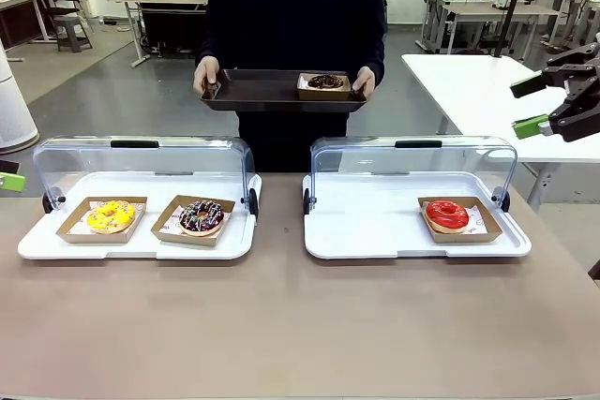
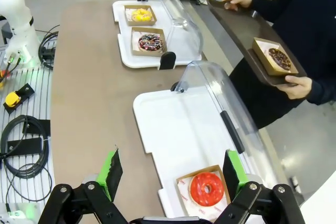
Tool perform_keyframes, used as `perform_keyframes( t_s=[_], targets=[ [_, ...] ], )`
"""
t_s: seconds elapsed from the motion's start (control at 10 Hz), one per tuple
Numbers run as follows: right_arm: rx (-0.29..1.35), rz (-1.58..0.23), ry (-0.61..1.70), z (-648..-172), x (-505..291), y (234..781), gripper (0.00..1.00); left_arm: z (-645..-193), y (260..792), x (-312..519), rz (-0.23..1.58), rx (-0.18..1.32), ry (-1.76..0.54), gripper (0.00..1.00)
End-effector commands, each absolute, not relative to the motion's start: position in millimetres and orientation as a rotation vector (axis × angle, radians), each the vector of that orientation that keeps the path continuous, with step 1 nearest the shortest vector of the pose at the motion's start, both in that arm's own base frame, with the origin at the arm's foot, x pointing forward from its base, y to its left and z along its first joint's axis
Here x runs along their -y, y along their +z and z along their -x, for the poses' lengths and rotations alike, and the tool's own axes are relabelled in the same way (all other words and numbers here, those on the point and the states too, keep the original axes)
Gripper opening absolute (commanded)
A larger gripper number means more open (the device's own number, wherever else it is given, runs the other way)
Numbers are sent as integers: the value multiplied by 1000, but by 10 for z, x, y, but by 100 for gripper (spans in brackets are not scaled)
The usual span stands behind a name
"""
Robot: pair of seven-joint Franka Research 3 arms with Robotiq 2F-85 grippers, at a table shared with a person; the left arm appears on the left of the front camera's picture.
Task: Provide the desired donut to the person.
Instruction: Pick up and lift the Paper togo box containing the Donut pointed at by the person.
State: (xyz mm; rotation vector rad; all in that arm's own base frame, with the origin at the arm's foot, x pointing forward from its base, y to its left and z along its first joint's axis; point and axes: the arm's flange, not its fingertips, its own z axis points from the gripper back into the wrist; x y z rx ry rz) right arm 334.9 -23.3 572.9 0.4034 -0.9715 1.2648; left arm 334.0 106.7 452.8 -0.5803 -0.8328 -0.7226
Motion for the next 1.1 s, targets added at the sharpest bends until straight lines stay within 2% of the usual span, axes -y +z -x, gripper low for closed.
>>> perform_keyframes(
  t_s=[0.0, 1.0],
  targets=[
    [981, -403, 1284, -3333, 239, 5693, 100, -3351, 4511, -1084, 585, 862, -735, 100],
    [981, -403, 1284, -3333, 239, 5693, 100, -3351, 4511, -1084, 585, 862, -735, 100]
  ],
)
